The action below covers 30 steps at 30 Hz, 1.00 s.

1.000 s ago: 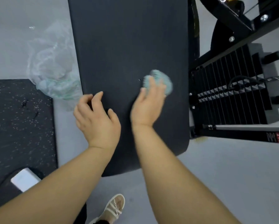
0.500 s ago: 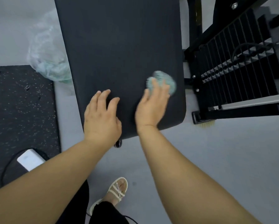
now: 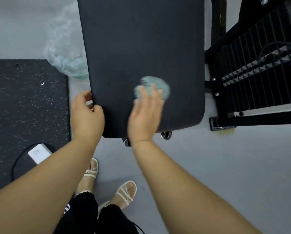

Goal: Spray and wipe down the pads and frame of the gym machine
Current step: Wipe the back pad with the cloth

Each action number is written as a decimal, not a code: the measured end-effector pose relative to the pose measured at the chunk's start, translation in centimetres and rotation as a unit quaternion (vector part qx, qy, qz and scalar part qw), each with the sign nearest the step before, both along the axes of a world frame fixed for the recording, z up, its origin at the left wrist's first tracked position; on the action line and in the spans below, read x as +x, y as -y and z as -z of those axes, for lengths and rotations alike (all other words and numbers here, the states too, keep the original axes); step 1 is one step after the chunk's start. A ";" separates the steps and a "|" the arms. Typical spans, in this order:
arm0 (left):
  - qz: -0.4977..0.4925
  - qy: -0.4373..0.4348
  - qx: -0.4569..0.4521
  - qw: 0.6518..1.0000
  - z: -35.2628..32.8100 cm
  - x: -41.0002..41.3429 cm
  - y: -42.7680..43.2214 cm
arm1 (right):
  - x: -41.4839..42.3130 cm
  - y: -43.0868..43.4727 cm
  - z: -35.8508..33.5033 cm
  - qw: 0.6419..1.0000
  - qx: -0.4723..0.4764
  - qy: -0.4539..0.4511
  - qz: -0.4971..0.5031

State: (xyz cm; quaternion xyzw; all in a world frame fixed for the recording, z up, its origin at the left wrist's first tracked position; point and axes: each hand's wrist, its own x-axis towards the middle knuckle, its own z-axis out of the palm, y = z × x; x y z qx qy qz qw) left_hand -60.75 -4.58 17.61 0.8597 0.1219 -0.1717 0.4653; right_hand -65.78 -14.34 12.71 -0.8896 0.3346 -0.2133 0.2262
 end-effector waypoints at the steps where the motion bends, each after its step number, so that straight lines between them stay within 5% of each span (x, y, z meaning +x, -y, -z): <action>1: -0.029 -0.017 -0.035 0.999 0.0 0.2 -0.2 | 0.5 -2.3 -0.1 0.996 -0.016 -0.008 -0.086; 5: -0.042 -0.084 -0.129 0.987 -0.2 1.4 -1.7 | 0.0 0.2 0.2 0.937 -0.108 -0.015 -0.333; 7: -0.016 -0.118 -0.154 0.981 -0.3 1.7 -2.4 | -0.1 4.4 -0.4 0.952 -0.116 -0.037 -0.280; 9: -0.004 -0.134 -0.165 0.977 -0.1 1.9 -2.8 | 0.6 7.4 -1.8 0.991 -0.034 -0.052 -0.119; 12: -0.006 -0.154 -0.164 0.974 0.0 2.0 -2.9 | 4.0 5.9 -2.3 0.995 0.042 -0.033 0.081; 14: -0.004 -0.164 -0.179 0.970 -0.1 2.0 -2.9 | 6.4 1.4 -2.0 0.999 0.014 -0.009 0.044; 16: 0.026 -0.185 -0.201 0.962 -0.2 2.4 -3.4 | 7.0 -3.5 -1.2 0.995 -0.034 -0.013 -0.095; 20: 0.065 -0.246 -0.234 0.938 -1.1 3.8 -4.6 | 5.7 -2.1 -1.5 0.943 -0.079 -0.053 -0.320; 22: 0.042 -0.287 -0.262 0.921 -1.5 4.4 -4.5 | 5.9 1.3 -2.6 0.950 -0.086 -0.078 -0.291; 26: 0.010 -0.324 -0.277 0.905 -1.7 5.7 -4.3 | 11.3 1.9 -4.6 0.995 0.028 -0.064 -0.070; 28: -0.005 -0.318 -0.275 0.907 -1.5 5.9 -4.4 | 12.6 -1.6 -4.0 0.996 0.009 -0.038 -0.080; 30: -0.019 -0.310 -0.272 0.911 -1.5 5.9 -4.8 | 11.3 -4.9 -2.6 0.977 -0.063 -0.044 -0.198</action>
